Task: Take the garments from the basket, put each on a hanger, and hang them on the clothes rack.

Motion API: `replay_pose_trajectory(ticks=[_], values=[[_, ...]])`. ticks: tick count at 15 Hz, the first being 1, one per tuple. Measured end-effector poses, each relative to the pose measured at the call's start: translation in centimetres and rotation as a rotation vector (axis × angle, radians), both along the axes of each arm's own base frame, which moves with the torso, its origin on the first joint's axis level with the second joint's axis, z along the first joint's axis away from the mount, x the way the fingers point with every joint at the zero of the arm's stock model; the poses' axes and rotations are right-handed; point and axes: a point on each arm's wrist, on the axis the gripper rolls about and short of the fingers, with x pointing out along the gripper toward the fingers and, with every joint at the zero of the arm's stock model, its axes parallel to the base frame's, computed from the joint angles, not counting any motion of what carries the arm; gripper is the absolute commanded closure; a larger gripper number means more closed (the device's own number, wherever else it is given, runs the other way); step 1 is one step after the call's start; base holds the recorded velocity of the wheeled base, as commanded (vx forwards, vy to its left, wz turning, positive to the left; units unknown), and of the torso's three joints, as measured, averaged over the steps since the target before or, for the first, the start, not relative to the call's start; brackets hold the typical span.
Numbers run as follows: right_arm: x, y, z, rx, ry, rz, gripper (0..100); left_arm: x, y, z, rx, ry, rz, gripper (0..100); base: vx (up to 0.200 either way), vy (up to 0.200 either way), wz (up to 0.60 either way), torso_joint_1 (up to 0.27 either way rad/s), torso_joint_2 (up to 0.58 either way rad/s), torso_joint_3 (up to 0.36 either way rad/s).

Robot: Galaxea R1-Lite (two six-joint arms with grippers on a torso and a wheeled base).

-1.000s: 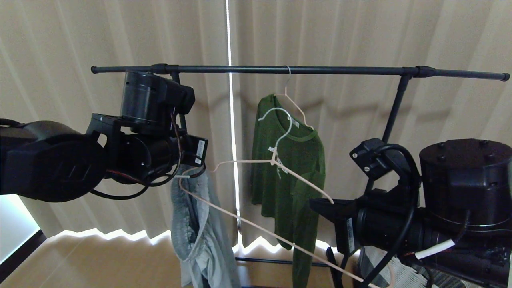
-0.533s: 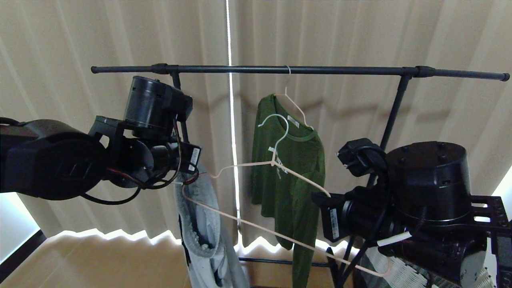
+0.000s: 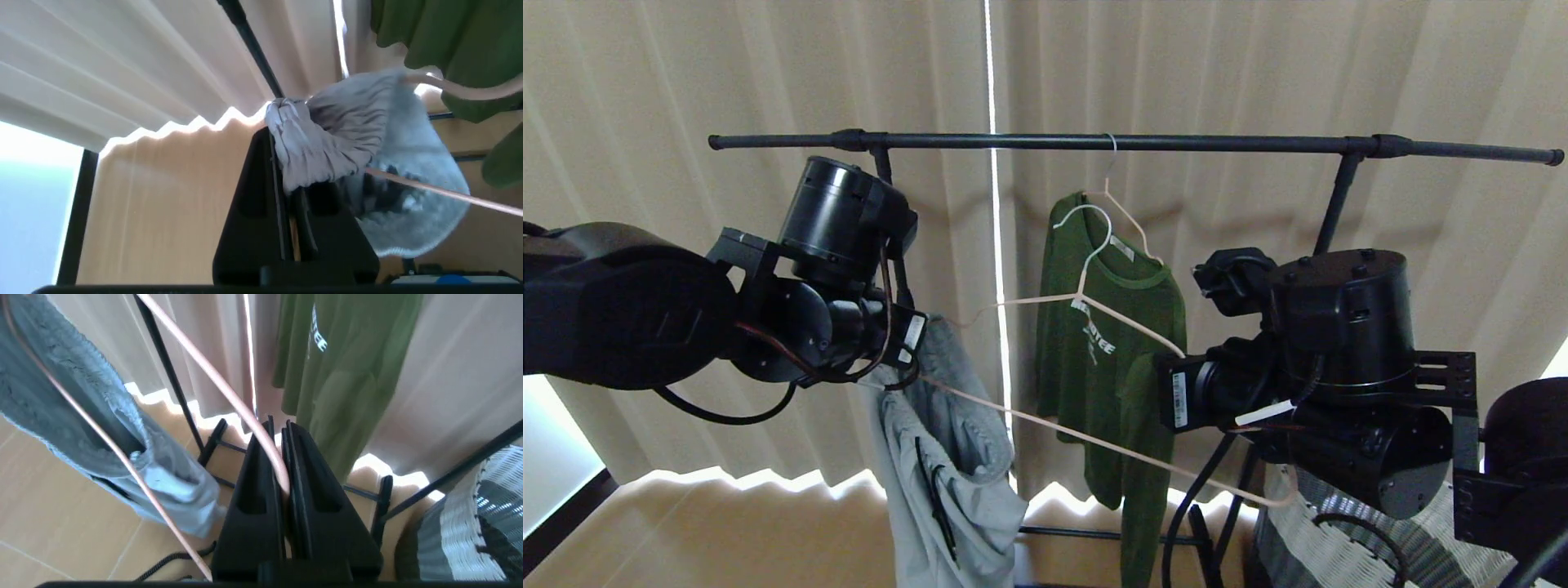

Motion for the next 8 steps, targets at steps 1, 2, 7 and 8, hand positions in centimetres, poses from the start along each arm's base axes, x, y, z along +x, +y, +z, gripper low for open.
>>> replay_pose_trajectory(ticks=[1, 2, 7, 8], values=[[0.0, 0.1, -0.1, -0.001, 0.003, 0.004, 100, 0.1, -0.2, 0.5, -0.025, -0.017, 0.005, 100, 0.000, 0.000, 0.00, 0.000, 0.00, 0.000], [0.0, 0.2, -0.2, -0.002, 0.006, 0.007, 100, 0.3, -0.6, 1.1, -0.054, -0.040, 0.007, 100, 0.000, 0.000, 0.00, 0.000, 0.00, 0.000], [0.3, 1.0, -0.2, 0.048, -0.025, 0.017, 100, -0.2, -2.6, 3.8, -0.134, -0.117, -0.038, 100, 0.000, 0.000, 0.00, 0.000, 0.00, 0.000], [0.5, 1.4, -0.1, 0.075, -0.054, 0.019, 100, -0.7, -3.3, 4.3, -0.155, -0.125, -0.057, 100, 0.000, 0.000, 0.00, 0.000, 0.00, 0.000]])
